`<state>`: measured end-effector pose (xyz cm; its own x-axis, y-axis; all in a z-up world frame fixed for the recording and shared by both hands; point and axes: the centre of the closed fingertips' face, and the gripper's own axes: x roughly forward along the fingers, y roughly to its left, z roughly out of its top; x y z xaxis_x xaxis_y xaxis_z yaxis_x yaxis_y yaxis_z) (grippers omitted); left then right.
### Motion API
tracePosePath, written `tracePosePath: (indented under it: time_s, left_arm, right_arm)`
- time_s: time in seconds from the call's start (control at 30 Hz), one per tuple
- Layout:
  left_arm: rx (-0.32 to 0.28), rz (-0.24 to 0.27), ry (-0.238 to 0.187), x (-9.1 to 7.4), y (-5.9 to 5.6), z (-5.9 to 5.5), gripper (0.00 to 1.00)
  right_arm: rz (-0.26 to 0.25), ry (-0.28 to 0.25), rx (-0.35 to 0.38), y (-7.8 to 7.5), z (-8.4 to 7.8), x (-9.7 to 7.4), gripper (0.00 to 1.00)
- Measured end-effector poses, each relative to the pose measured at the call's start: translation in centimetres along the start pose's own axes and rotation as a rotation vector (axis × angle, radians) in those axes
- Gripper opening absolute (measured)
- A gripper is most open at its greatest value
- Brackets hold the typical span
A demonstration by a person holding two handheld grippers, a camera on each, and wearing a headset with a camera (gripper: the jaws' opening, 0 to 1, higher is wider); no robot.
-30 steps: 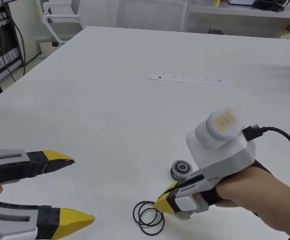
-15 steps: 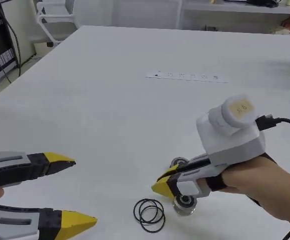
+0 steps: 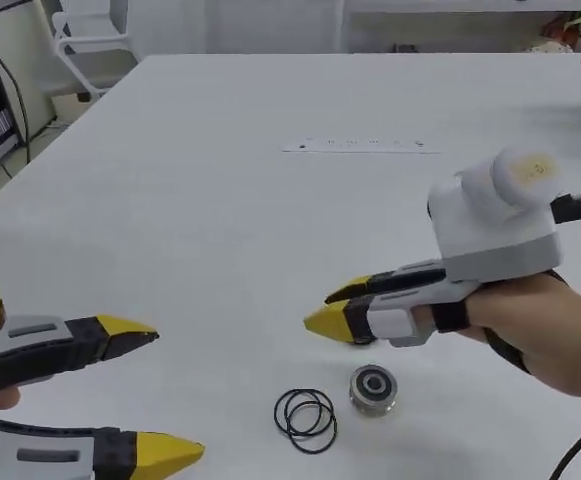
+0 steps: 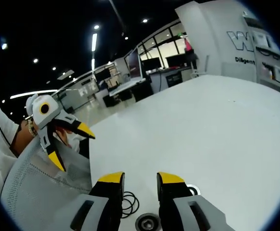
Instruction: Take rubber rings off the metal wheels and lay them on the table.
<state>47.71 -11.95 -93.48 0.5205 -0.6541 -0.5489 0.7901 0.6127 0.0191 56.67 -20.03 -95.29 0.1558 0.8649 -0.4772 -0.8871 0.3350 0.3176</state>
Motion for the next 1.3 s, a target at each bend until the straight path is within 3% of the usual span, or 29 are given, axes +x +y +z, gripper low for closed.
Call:
tracePosePath:
  time_s: [0.3, 0.6, 0.9, 1.1, 1.2, 1.3]
  left_arm:
    - [0.013, -0.015, 0.055, 0.3, -0.3, -1.1, 0.61]
    - [-0.019, -0.01, 0.039, 0.3, 0.0, -0.9, 0.6]
    - [0.0, 0.009, 0.049, 0.1, 0.4, -0.9, 0.61]
    - [0.01, -0.006, 0.028, -0.1, 0.6, 0.2, 0.65]
    - [0.058, 0.0, 0.027, 0.2, 1.1, 1.3, 0.66]
    - [0.1, -0.005, 0.009, 0.7, 1.8, 3.1, 0.66]
  right_arm:
    - [-0.032, -0.041, -0.012, -0.3, 0.9, -0.7, 0.28]
    - [-0.051, -0.093, -0.027, -0.7, 1.9, -1.7, 0.29]
    - [-0.065, -0.127, -0.007, -1.6, 2.4, -2.4, 0.31]
    - [-0.077, -0.149, 0.037, -2.5, 2.3, -3.1, 0.32]
    - [-0.099, -0.148, 0.056, -3.4, 2.0, -3.4, 0.32]
    - [-0.115, -0.146, 0.069, -3.9, 1.6, -3.6, 0.32]
